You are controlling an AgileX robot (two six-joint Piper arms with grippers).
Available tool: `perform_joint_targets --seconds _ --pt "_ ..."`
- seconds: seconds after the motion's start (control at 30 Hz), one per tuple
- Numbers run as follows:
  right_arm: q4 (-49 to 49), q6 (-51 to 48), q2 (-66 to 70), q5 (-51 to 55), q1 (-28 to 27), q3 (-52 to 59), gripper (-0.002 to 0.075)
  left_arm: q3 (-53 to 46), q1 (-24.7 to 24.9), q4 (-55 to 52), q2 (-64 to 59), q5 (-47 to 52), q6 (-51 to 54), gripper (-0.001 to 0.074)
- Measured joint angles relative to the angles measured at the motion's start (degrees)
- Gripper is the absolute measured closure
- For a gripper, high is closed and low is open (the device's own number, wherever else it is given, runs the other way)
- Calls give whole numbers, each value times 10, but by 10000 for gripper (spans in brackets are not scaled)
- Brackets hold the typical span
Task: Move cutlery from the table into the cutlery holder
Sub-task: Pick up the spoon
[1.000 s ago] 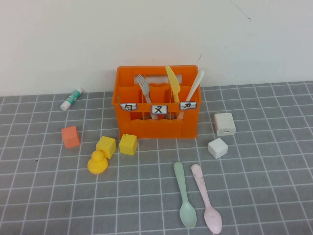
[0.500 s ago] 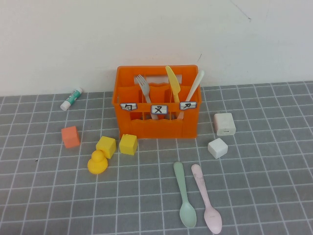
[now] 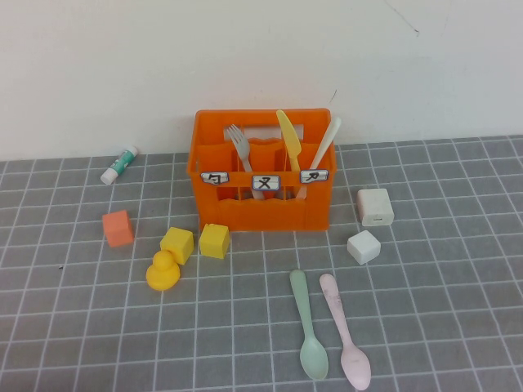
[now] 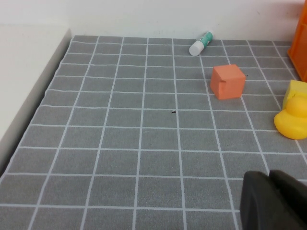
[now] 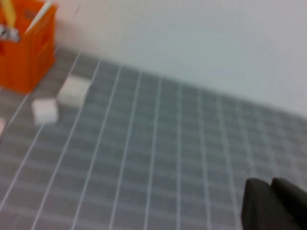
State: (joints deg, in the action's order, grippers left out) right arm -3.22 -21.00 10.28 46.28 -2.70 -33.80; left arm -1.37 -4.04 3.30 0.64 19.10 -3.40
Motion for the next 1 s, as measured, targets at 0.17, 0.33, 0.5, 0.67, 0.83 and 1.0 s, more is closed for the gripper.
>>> perform_joint_targets --seconds 0.17,0.33,0.5,0.67,0.83,1.0 --pt "-26 -7 135 113 0 -81 697 0 0 0 0 0 0 736" --pt "-80 -30 273 193 0 -150 697 0 0 0 0 0 0 736" --pt "-118 -43 403 215 11 -182 697 0 0 0 0 0 0 736" --pt "-99 -5 499 201 102 -216 697 0 0 0 0 0 -1 736" --pt "-32 67 602 193 213 -269 697 0 0 1 0 0 -1 736" --pt "-12 88 738 202 285 -350 697 0 0 1 0 0 -1 736"
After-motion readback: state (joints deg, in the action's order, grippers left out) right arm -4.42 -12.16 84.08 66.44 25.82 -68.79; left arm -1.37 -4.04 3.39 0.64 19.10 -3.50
